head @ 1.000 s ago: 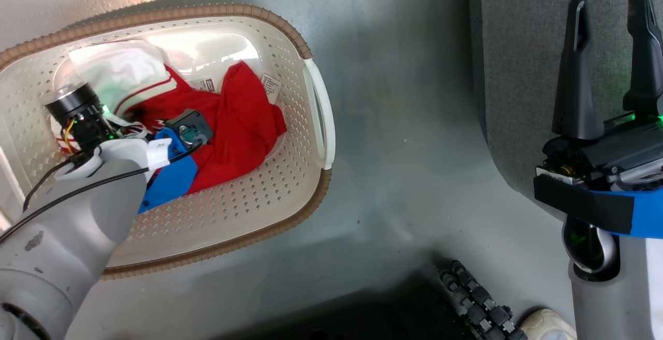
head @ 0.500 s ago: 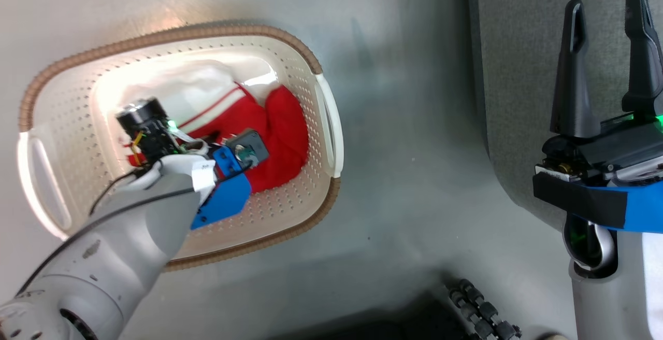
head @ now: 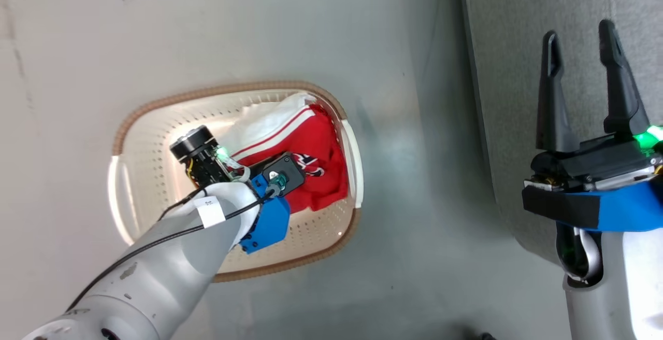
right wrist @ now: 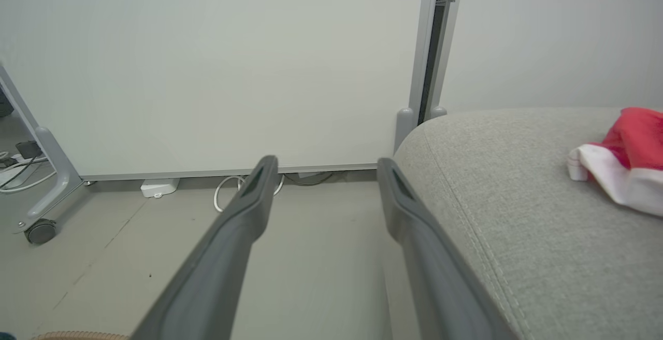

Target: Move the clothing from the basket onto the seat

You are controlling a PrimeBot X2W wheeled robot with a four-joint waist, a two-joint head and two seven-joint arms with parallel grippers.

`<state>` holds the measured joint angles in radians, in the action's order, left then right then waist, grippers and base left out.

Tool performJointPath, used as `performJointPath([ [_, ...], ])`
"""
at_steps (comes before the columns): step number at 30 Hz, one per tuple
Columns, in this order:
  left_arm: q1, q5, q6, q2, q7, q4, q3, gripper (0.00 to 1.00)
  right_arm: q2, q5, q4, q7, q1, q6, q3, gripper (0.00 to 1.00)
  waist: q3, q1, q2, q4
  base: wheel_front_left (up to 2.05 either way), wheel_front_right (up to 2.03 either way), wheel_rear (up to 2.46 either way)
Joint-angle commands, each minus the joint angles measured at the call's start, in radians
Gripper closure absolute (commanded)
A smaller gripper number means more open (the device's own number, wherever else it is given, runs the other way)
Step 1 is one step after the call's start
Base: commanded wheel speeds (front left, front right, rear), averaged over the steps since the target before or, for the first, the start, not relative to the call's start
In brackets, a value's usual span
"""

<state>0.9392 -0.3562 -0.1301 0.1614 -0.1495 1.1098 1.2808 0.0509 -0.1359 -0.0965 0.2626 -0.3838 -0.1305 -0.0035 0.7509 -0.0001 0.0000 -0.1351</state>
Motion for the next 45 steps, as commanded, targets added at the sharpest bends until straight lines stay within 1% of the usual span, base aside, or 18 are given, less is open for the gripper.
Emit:
performJointPath([
  [1,-0.014,-0.021,0.0,-0.008,-0.019,0.002,0.002,1.0,-0.001,0.008,0.008,0.003,0.015,-0.001,-0.002,0.0,-0.072,0.0001,0.0,0.039,0.0,0.0,0.0],
  [7,-0.032,-0.105,0.0,-0.035,-0.09,0.012,-0.013,1.0,-0.001,0.018,0.044,0.003,0.049,-0.001,-0.005,0.0,-0.193,0.0001,0.0,0.069,0.0,0.0,0.0],
  [13,-0.06,-0.164,0.0,-0.044,-0.115,-0.005,-0.042,1.0,-0.001,0.015,0.078,0.003,0.097,-0.001,-0.008,0.0,-0.309,0.0001,0.0,0.083,0.0,0.0,0.0],
  [16,-0.069,-0.191,0.0,-0.04,-0.118,-0.043,-0.075,1.0,-0.001,0.012,0.091,0.003,0.125,-0.001,-0.011,0.0,-0.363,0.0001,0.0,0.088,0.0,0.0,0.0],
  [28,-0.145,-0.178,0.031,0.016,-0.117,-0.257,-0.245,1.0,-0.001,0.003,0.124,0.003,0.232,-0.001,-0.019,0.0,-0.539,0.0001,0.0,0.118,0.0,0.0,0.0],
  [36,-0.182,-0.139,0.041,0.041,-0.117,-0.353,-0.307,1.0,-0.001,-0.015,0.141,0.003,0.289,-0.001,-0.02,0.0,-0.636,0.0001,0.0,0.143,0.0,0.0,0.0],
  [45,-0.212,-0.164,0.044,0.05,-0.117,-0.435,-0.361,1.0,-0.001,-0.035,0.156,0.003,0.351,-0.001,-0.023,0.0,-0.717,0.0001,0.0,0.166,0.0,0.0,0.0],
])
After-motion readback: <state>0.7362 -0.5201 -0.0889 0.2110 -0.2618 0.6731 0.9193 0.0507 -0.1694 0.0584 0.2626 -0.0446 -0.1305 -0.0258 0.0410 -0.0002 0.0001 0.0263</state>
